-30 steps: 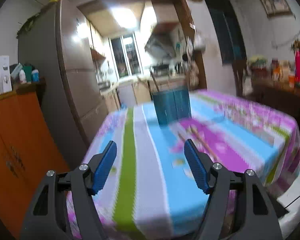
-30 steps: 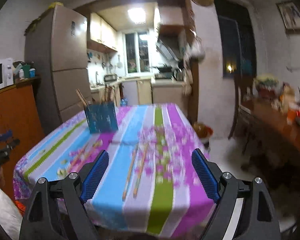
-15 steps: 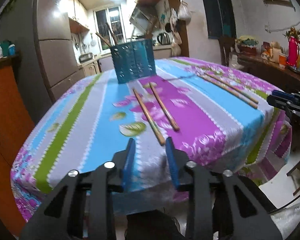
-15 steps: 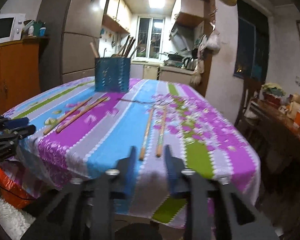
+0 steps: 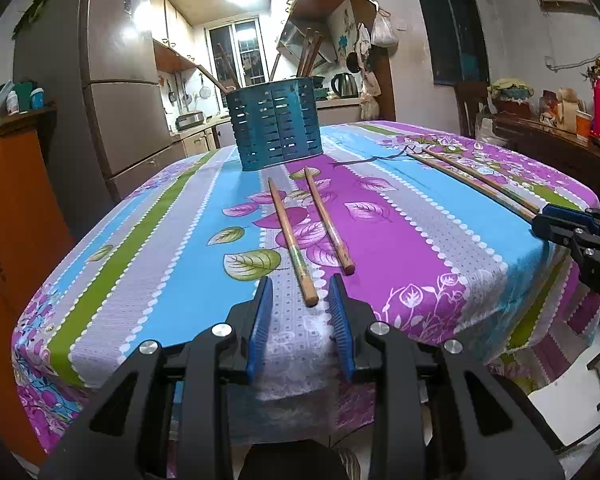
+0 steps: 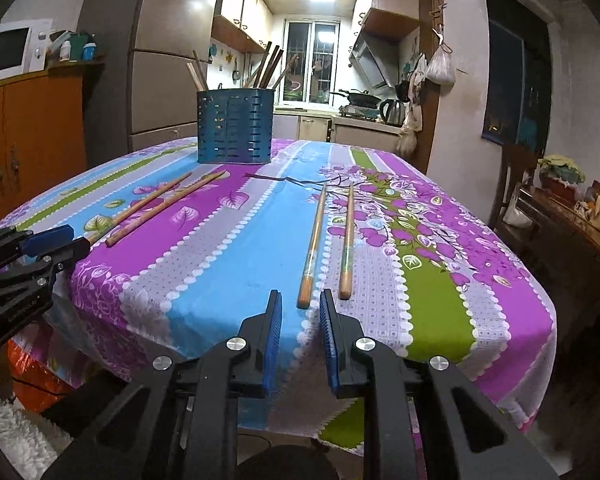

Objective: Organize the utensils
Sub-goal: 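Close the left gripper on a chopstick while the right gripper grasps another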

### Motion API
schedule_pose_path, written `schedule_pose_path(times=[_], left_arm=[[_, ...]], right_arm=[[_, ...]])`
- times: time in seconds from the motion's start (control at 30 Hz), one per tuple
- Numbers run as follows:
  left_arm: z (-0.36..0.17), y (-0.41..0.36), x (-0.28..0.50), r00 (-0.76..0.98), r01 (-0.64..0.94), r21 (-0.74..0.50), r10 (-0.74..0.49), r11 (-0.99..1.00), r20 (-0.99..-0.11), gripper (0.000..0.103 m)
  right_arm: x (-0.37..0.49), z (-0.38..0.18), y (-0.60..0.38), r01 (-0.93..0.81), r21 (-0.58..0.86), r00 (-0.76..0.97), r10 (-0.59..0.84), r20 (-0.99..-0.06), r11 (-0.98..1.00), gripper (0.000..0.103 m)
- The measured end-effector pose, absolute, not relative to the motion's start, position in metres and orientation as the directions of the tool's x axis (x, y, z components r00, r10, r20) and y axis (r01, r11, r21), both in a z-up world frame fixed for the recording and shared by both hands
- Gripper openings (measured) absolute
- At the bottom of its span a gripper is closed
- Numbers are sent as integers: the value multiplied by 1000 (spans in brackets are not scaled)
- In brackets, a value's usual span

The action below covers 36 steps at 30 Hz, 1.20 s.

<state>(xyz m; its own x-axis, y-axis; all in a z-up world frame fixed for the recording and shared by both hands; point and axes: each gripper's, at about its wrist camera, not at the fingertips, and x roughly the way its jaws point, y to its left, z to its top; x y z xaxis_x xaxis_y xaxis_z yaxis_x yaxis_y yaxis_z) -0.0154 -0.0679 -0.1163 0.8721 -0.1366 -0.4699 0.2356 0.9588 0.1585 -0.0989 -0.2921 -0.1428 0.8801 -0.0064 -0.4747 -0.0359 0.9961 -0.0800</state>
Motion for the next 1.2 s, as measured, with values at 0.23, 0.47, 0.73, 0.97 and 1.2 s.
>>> schedule_pose_path(times=[0.23, 0.47, 0.73, 0.97, 1.2], left_arm=[[-118, -67, -17, 882, 210, 140, -126, 968, -454, 28], [-119, -67, -16, 884, 208, 129, -130, 970, -450, 25], [-119, -64, -13, 872, 248, 89, -182, 965, -455, 9], [-119, -61, -9, 867, 257, 75, -195, 964, -458, 8], [-115, -52, -4, 851, 261, 52, -204, 964, -484, 5]], right_arm=[[-89, -141, -294, -34, -65, 870, -2, -493, 997, 21], [-84, -141, -293, -26, -53, 862, -4, -507, 998, 18], [-84, -143, -292, -21, -24, 864, 6, -503, 1000, 13], [-84, -142, -293, -17, 2, 865, 16, -502, 1000, 9], [-88, -136, -293, -19, 27, 864, 30, -503, 999, 8]])
